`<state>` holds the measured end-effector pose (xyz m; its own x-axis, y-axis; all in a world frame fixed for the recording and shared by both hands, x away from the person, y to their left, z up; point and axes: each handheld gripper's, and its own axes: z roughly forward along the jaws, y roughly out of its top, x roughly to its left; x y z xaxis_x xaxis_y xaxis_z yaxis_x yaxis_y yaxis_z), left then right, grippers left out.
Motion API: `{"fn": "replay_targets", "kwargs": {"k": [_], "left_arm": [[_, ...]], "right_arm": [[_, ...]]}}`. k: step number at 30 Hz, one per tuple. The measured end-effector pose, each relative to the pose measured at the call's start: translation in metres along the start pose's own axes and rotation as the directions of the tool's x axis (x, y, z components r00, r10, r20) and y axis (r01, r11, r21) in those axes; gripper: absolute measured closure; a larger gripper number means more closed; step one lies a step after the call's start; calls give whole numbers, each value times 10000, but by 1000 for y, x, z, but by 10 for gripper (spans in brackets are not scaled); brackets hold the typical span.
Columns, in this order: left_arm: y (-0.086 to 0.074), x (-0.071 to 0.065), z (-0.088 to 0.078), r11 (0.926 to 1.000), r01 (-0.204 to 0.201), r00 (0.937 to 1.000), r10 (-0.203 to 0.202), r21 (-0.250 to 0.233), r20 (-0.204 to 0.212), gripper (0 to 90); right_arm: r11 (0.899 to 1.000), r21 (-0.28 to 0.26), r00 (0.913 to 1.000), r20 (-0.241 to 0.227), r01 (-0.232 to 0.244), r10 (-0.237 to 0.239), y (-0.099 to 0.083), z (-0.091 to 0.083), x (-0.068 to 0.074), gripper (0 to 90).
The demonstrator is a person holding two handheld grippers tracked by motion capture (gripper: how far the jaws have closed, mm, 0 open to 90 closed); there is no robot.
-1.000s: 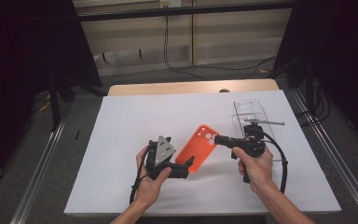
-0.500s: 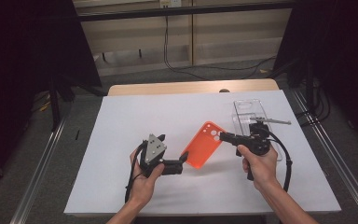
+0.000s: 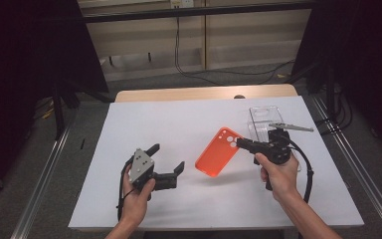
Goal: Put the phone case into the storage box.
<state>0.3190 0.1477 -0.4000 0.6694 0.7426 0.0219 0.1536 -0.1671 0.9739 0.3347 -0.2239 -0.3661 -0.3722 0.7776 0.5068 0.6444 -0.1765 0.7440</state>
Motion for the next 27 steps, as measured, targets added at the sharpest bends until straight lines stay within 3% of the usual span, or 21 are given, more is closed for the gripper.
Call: {"fn": "replay_targets", "kwargs": {"k": [6,11,14,20,22,27], "left_arm": [[-14,15,-12,9992,-40,9987,60,399,-501,27],[-16,25,-24,9994,185,9961,-158,308,-869,27],[-15,28,-30,9990,68,9943,-21,436,-1062,28],[-22,34,-38,9960,828,9908,-788,326,-1100,27],[-27,33,-39,9971,614,9922,-562,439,-1111,26],[-36,35,-43,9975,699,9851,-670,130,-1583,36]], "right_arm": [[9996,-267,9998,184,111,-106,5,-5,-2,817],[9986,-458,9992,335,248,-233,10,-11,-3,817],[9977,-588,9990,323,322,-304,14,-14,-5,817],[9942,-951,9983,328,512,-483,26,-24,-8,817],[9930,-1019,9978,339,603,-571,29,-27,-10,818],[9898,-1216,9963,534,736,-675,37,-32,-14,817]]}}
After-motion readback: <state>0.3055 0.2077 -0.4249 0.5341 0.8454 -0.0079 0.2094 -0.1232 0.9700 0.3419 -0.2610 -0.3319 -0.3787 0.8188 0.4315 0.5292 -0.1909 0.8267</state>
